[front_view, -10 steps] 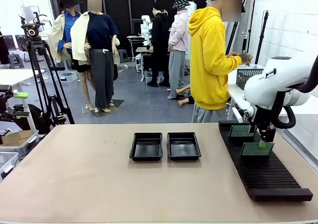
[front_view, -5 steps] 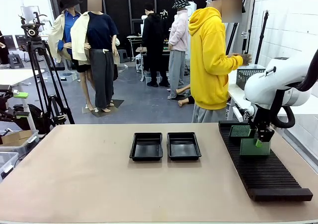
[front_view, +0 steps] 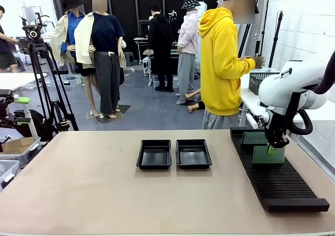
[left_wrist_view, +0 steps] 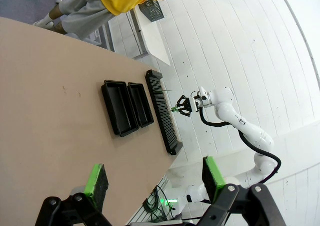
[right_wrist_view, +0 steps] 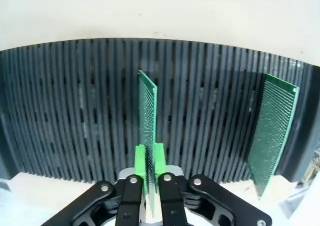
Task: Inspect and transfer BCBs to ESD trays.
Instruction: Pick up the Blank PCB from the PCB Rack and place it in the left ESD tray.
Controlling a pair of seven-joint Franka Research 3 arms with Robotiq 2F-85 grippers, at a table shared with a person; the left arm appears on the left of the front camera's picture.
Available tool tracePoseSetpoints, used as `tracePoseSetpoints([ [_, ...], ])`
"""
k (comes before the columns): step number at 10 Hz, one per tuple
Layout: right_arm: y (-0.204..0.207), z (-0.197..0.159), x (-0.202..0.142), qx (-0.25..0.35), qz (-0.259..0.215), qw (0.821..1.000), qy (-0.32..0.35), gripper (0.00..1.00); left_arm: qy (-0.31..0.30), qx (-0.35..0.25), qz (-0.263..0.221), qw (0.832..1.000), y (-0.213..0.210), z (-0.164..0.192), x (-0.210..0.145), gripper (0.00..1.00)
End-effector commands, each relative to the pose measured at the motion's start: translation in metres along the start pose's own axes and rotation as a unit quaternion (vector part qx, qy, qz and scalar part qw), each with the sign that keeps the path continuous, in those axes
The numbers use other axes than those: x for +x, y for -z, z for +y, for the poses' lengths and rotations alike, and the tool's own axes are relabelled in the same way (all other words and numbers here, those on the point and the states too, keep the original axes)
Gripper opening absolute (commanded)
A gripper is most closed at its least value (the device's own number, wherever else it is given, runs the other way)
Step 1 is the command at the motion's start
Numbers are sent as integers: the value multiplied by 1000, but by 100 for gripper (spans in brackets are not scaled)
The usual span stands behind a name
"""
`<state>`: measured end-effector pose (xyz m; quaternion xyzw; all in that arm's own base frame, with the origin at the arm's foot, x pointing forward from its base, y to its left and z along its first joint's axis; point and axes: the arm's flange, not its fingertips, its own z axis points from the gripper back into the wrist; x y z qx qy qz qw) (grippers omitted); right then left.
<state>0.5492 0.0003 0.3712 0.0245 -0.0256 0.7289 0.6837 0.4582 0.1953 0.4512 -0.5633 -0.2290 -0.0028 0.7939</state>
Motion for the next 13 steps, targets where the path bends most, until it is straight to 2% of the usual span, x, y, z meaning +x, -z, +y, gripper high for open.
tracePoseSetpoints([
  [1,1,-2,0,-17,2,1000,0,0,-3,-1,-1,1000,-1,-2,0,100],
  [11,1,-2,0,-17,2,1000,0,0,-3,-1,-1,1000,-1,-2,0,100],
  [12,0,3,0,9,-1,1000,4,0,-3,-1,-1,1000,-1,-2,0,100],
  [13,-5,3,2,7,-3,1000,12,0,-3,-1,-1,1000,-1,-2,0,100],
])
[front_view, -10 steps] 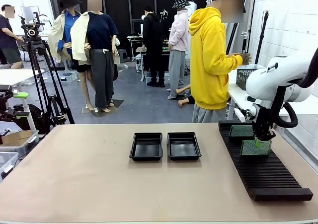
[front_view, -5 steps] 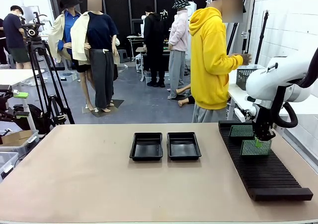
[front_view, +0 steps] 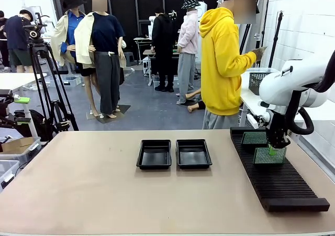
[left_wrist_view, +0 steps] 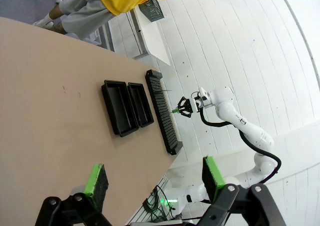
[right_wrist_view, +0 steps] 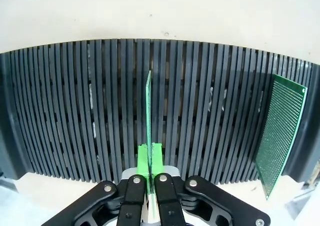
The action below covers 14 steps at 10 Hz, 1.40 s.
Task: Inspect and transfer BCBs to ESD trays.
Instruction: Pick up the Blank PCB from the PCB Rack and place it in the left ESD tray.
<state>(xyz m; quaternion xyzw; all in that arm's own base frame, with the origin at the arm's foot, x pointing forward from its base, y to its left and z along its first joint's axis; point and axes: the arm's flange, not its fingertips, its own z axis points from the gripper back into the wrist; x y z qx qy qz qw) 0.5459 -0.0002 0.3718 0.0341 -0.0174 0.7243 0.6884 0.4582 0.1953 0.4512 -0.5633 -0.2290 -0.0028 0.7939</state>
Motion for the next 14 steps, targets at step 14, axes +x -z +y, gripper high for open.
tracePoseSetpoints([
  [14,-126,55,95,-29,-81,989,122,0,-3,-1,-1,1000,-1,-2,0,100],
])
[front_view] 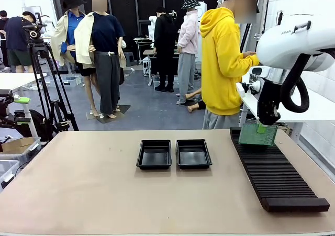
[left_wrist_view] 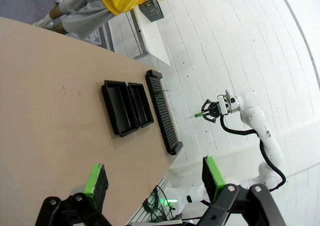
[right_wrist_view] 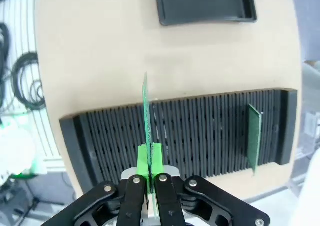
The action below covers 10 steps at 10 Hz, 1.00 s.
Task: Inspect and transfer BCBs to ESD trays.
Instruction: Pick up the Blank PCB from the PCB Rack and place it in the left ESD tray.
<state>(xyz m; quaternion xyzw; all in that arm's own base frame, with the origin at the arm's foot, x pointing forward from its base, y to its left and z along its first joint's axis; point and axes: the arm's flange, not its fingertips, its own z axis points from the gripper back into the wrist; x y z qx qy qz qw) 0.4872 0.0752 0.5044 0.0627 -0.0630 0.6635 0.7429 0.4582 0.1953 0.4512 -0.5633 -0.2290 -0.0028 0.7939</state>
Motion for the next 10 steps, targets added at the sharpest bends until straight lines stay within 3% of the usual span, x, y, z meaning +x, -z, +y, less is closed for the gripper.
tracePoseSetpoints([
  [1,-2,0,12,-15,-45,997,67,0,-3,-1,-1,1000,-1,-2,0,100],
  [3,-3,5,17,11,-32,996,80,0,-3,-1,-1,1000,-1,-2,0,100],
  [4,-3,0,8,0,-30,998,56,0,-3,-1,-1,1000,-1,-2,0,100],
  [10,-3,0,8,0,-30,998,56,0,-3,-1,-1,1000,-1,-2,0,100],
])
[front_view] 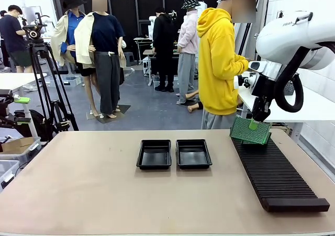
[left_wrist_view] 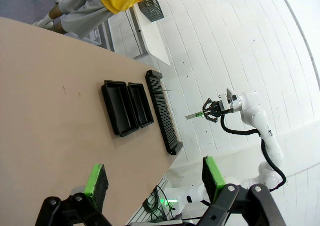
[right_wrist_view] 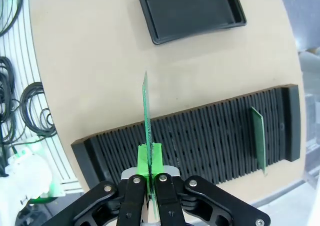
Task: Inspect and transfer BCBs to ESD trays.
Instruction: Pick up the Blank PCB from the PCB Rack and place it in the left ESD tray.
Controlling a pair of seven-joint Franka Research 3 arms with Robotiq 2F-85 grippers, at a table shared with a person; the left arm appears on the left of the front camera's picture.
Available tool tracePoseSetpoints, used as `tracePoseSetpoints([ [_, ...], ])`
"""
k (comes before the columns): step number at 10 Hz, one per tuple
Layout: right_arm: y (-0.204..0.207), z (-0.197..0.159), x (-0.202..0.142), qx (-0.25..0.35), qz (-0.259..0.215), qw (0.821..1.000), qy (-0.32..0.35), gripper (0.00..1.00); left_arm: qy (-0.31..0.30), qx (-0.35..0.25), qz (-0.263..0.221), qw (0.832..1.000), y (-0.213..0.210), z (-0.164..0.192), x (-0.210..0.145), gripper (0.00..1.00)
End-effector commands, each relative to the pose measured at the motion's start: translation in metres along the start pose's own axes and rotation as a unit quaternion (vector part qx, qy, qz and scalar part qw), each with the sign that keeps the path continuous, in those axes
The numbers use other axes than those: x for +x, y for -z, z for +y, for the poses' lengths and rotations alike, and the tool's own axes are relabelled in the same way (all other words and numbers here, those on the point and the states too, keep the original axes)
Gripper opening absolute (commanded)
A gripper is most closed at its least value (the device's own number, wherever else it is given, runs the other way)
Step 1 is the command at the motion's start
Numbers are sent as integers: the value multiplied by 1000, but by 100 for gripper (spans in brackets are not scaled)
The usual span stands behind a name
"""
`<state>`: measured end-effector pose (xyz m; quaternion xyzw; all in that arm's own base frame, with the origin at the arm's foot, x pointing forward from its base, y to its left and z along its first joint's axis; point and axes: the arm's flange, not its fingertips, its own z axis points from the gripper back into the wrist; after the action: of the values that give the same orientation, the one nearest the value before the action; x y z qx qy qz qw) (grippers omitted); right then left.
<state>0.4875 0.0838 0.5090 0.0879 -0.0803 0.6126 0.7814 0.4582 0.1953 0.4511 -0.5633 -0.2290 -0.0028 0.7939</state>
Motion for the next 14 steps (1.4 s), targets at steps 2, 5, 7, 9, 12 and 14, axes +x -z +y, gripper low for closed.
tracePoseSetpoints([
  [2,0,0,0,0,0,1000,0,0,-3,-1,-1,1000,-1,-2,0,100],
  [5,-14,-10,32,-22,-70,993,96,0,-3,-1,-1,1000,-1,-2,0,100],
  [7,-11,-23,66,-20,-99,977,186,0,-3,-1,-1,1000,-1,-2,0,100],
  [9,-7,-40,102,-10,-134,951,279,0,-3,-1,-1,1000,-1,-2,0,100],
  [12,0,-71,153,17,-207,905,372,0,-3,-1,-1,1000,-1,-2,0,100],
  [14,14,-94,184,61,-224,871,433,0,-3,-1,-1,1000,-1,-2,0,100],
])
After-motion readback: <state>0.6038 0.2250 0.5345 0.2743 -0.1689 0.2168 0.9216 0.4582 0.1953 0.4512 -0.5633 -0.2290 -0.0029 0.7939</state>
